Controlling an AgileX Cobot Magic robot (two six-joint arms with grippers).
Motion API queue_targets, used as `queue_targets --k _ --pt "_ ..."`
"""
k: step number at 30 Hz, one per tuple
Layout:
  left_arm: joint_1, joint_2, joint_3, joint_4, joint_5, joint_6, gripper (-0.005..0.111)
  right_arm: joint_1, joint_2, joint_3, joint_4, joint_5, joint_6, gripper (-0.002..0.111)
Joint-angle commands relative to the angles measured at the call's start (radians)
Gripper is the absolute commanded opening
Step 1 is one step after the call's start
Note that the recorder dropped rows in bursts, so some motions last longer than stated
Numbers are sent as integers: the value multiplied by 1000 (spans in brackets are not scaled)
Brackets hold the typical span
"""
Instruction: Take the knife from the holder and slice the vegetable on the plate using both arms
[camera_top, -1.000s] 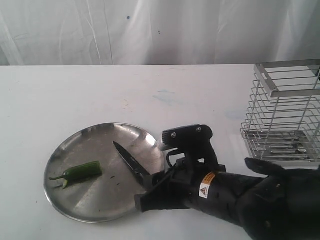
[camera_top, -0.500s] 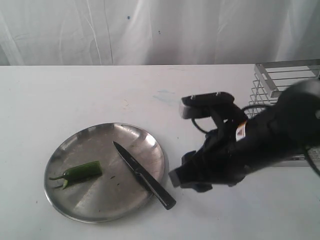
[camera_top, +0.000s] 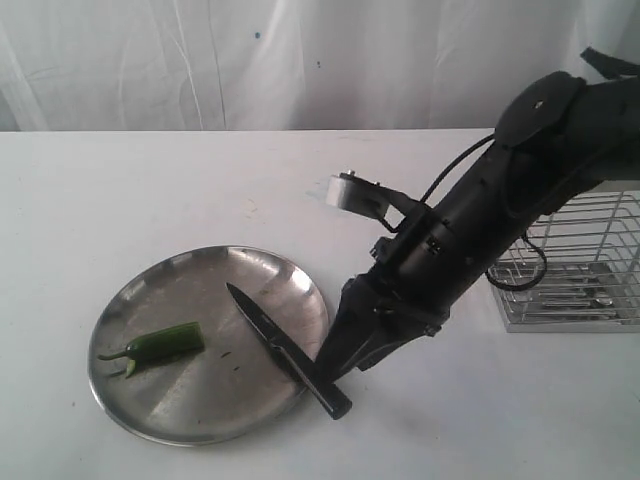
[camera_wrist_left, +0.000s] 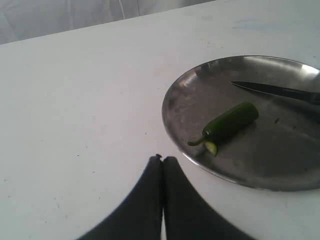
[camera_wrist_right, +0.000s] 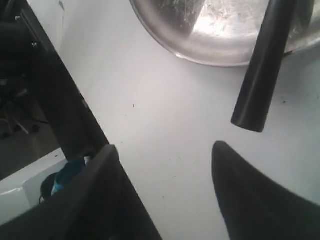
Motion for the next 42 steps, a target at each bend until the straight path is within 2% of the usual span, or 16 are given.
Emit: queue_targets --k 1,6,9,10,17,32,34,36,41,42 --pt "-6 -4 4 -4 -4 -5 0 -9 28 -8 -25 -100 -59 51" --pt "-6 -4 4 -4 -4 -5 0 -9 35 -8 -43 -128 -50 52" --pt "-6 -4 4 -4 -4 -5 0 -9 77 -8 -45 -112 12 68" --pt "-6 -4 4 -4 -4 -5 0 -9 94 -8 -42 -109 11 68" --pt "-6 -4 4 -4 -4 -5 0 -9 229 -8 113 -69 -109 68" --pt "-6 -4 4 -4 -4 -5 0 -9 377 -9 263 -28 -198 68" --pt "-6 -4 4 -4 -4 -5 0 -9 392 -9 272 -30 -198 62" --pt "-6 -4 4 -4 -4 -5 0 -9 408 -9 272 -30 -185 49" --pt "-6 -4 4 -4 -4 -5 0 -9 437 -9 264 -10 -138 0" --pt "-6 -4 4 -4 -4 -5 0 -9 437 -9 264 -6 -138 0"
